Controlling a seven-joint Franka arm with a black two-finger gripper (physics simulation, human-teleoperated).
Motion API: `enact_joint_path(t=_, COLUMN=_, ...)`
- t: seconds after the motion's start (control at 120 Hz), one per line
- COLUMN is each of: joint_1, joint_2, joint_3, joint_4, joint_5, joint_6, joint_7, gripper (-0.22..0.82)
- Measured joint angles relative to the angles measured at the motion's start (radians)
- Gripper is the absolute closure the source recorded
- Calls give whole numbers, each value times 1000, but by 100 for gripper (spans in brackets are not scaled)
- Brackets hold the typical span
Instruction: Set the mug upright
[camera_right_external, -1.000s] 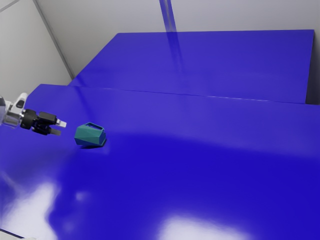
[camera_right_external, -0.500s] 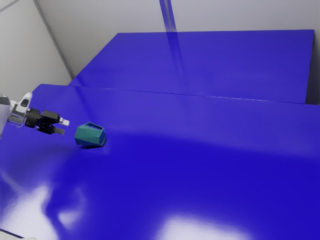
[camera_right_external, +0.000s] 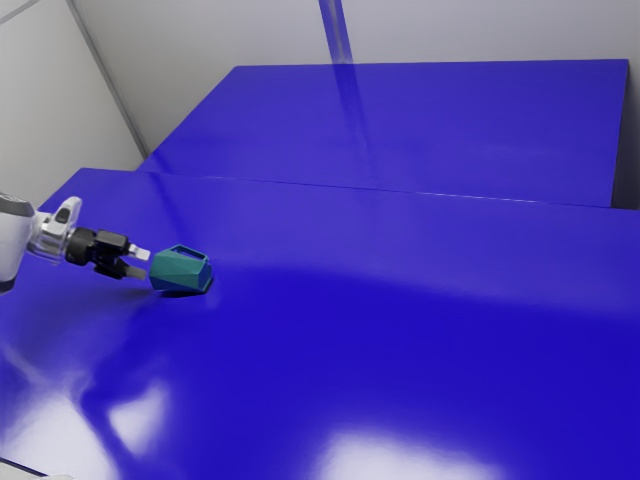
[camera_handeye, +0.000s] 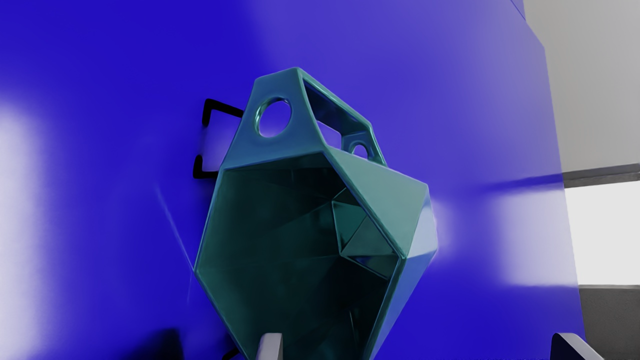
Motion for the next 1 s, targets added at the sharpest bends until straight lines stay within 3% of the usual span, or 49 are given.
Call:
enact_joint_path(t=0.767, joint_1=-80, joint_2=20, joint_3=-3, joint_4=3, joint_5=-26, joint_6=5, joint_7=42, gripper=3)
enact_joint_path(t=0.833, joint_1=-82, joint_2=20, joint_3=-3, joint_4=2, joint_5=-29, joint_6=7, joint_7=44, gripper=9)
enact_joint_path(t=1.0, joint_1=-84, joint_2=19, joint_3=-3, joint_4=2, joint_5=-35, joint_6=10, joint_7=47, gripper=37)
